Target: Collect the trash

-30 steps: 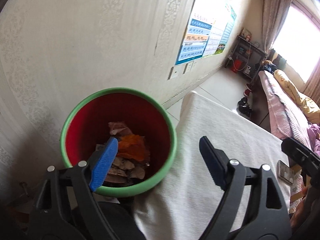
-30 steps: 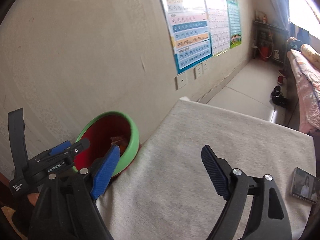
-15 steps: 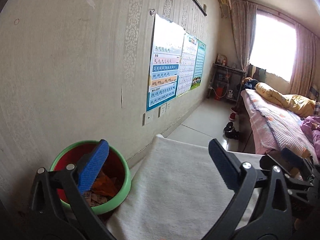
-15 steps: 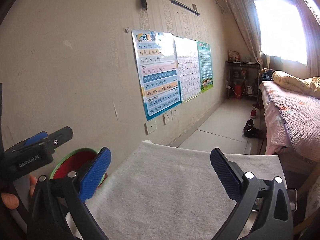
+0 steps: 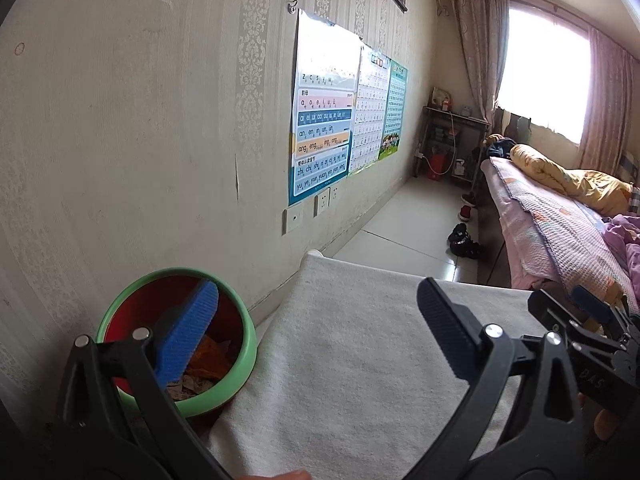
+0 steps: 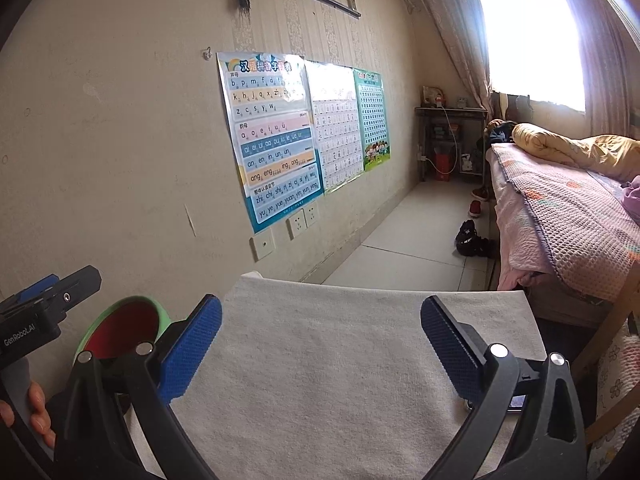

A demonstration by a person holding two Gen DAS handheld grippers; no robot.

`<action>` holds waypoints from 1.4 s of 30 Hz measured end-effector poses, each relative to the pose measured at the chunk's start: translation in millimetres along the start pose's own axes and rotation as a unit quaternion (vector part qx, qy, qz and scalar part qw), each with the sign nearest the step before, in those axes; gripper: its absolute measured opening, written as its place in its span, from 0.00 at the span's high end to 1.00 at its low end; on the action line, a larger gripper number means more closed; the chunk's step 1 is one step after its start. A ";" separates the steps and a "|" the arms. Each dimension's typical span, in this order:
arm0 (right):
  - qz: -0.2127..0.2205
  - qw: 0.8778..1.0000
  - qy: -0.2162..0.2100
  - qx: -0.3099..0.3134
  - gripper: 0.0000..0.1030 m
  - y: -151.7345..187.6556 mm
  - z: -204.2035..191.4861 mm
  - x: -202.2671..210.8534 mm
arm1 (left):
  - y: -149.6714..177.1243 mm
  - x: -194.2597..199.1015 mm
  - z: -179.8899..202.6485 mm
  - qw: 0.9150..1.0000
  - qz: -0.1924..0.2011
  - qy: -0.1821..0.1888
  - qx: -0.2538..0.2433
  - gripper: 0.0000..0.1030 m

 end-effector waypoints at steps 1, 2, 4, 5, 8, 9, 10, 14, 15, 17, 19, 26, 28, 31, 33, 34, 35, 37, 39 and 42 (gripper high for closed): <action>-0.002 1.000 -0.001 0.001 0.06 0.9 -1.0 -0.8 | 0.3 0.1 -0.8 1.000 -0.001 -0.001 0.000 0.05; -0.004 1.000 -0.002 0.003 0.06 1.6 -1.9 -1.6 | 0.6 -0.1 -2.2 1.000 -0.002 -0.001 0.001 0.05; -0.007 1.000 -0.004 0.005 0.06 2.6 -3.6 -2.7 | 0.8 -1.1 -4.5 1.000 -0.005 -0.002 0.003 0.05; -0.008 1.000 -0.005 0.006 0.06 2.9 -4.5 -3.7 | 1.7 -1.7 -4.6 1.000 -0.006 -0.002 0.004 0.05; -0.011 1.000 -0.006 0.007 0.06 3.9 -5.0 -4.7 | 1.6 -3.5 -4.6 1.000 -0.010 -0.003 0.004 0.05; -0.011 1.000 -0.007 0.008 0.06 4.3 -5.0 -5.1 | 1.8 -3.5 -4.6 1.000 -0.011 -0.003 0.003 0.05; -0.012 1.000 -0.007 0.008 0.06 4.5 -5.0 -5.3 | 2.6 -3.3 -4.7 1.000 -0.011 -0.003 0.003 0.05; -0.016 1.000 -0.009 0.008 0.06 5.6 -5.3 -7.0 | 3.4 -2.9 -4.8 1.000 -0.012 -0.002 0.001 0.05; -0.016 1.000 -0.010 0.008 0.06 5.6 -5.6 -6.9 | 3.3 -2.9 -4.5 1.000 -0.012 -0.001 0.000 0.05; -0.017 1.000 -0.012 0.009 0.06 6.5 -6.3 -7.3 | 3.7 -3.2 -4.1 1.000 -0.011 -0.003 -0.003 0.05; -0.018 1.000 -0.012 0.010 0.06 7.3 -7.6 -7.5 | 4.2 -3.9 -3.9 1.000 -0.011 -0.005 -0.005 0.05; -0.022 1.000 -0.012 0.010 0.06 9.6 -9.2 -7.8 | 5.9 -3.2 -2.8 1.000 -0.010 -0.006 -0.013 0.05; -0.024 1.000 -0.012 0.010 0.06 9.7 -10.4 -8.8 | 6.1 -3.4 -2.6 1.000 -0.010 -0.006 -0.013 0.05; -0.026 1.000 -0.013 0.011 0.06 10.7 -11.2 -10.0 | 6.1 -3.3 -2.6 1.000 -0.010 -0.007 -0.013 0.05; -0.027 0.999 -0.013 0.011 0.06 11.0 -12.1 -9.8 | 6.1 -3.3 -2.5 1.000 -0.010 -0.007 -0.013 0.05; -0.027 0.999 -0.013 0.011 0.06 11.0 -12.2 -9.8 | 6.1 -3.2 -2.4 1.000 -0.010 -0.007 -0.013 0.05; -0.027 0.999 -0.013 0.011 0.06 11.0 -12.2 -9.8 | 6.1 -3.2 -2.4 1.000 -0.010 -0.007 -0.013 0.05; -0.028 0.999 -0.013 0.011 0.06 11.1 -12.2 -10.4 | 7.1 -4.3 -3.4 1.000 -0.011 -0.007 -0.014 0.05; -0.030 0.999 -0.014 0.011 0.06 12.7 -12.2 -11.3 | 7.7 -4.6 -4.5 1.000 -0.012 -0.007 -0.014 0.05; -0.033 0.999 -0.014 0.011 0.06 14.7 -12.3 -12.2 | 8.2 -4.5 -5.3 1.000 -0.013 -0.006 -0.014 0.05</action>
Point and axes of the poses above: each gripper's, at about its wrist camera, not at the fingertips, and x roughly against the way its jaws point, z to its right, y to its underside, the point moved 8 cm from there along -x, roughly the way its jaws point, and after that the axes turned 12 degrees about x, right-handed, at the moved point
